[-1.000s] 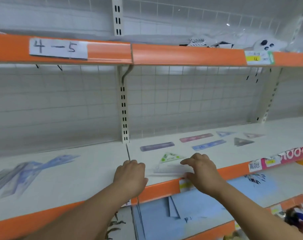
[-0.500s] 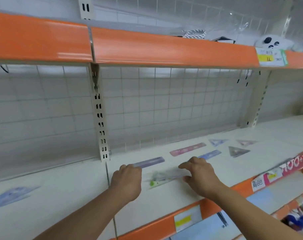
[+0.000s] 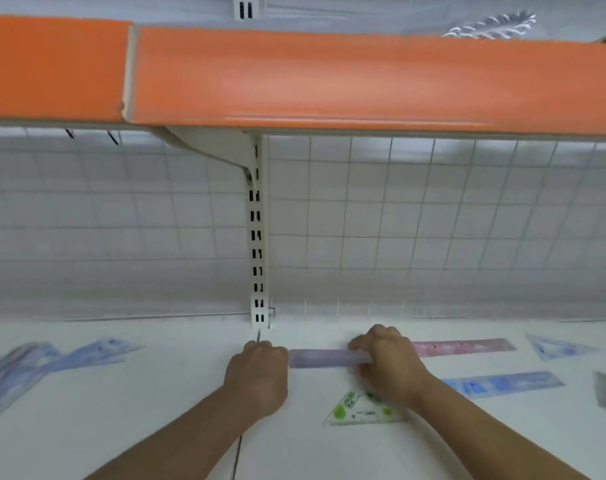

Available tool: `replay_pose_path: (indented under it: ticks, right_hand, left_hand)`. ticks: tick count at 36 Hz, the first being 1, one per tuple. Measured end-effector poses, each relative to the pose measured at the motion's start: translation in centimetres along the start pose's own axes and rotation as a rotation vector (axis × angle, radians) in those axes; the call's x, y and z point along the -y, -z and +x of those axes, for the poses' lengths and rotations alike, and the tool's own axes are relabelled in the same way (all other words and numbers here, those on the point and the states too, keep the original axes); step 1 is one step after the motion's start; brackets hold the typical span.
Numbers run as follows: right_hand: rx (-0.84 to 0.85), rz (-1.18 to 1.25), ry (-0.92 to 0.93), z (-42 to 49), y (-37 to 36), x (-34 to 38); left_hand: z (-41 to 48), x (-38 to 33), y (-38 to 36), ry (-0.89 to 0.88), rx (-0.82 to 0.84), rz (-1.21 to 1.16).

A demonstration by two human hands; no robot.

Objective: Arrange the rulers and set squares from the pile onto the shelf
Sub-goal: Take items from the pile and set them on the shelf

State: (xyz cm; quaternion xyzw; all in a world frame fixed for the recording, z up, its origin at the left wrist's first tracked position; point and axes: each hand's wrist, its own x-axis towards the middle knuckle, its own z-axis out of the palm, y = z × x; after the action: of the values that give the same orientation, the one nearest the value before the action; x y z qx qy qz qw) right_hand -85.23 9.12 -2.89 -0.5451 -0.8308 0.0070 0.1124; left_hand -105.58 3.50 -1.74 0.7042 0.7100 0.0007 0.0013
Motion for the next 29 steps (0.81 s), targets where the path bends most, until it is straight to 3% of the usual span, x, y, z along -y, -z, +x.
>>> replay_pose_path:
  ticks: [18, 29]
  right_hand:
    - [0.132, 0.112, 0.066, 3.0, -1.6, -1.8]
    - [0.127, 0.054, 0.151, 2.9, -1.4, -1.9]
  left_hand:
    - [0.6, -0.4, 0.0, 0.076, 0.04, 0.017]
    - [0.5, -0.4, -0.1, 0.096, 0.034, 0.02]
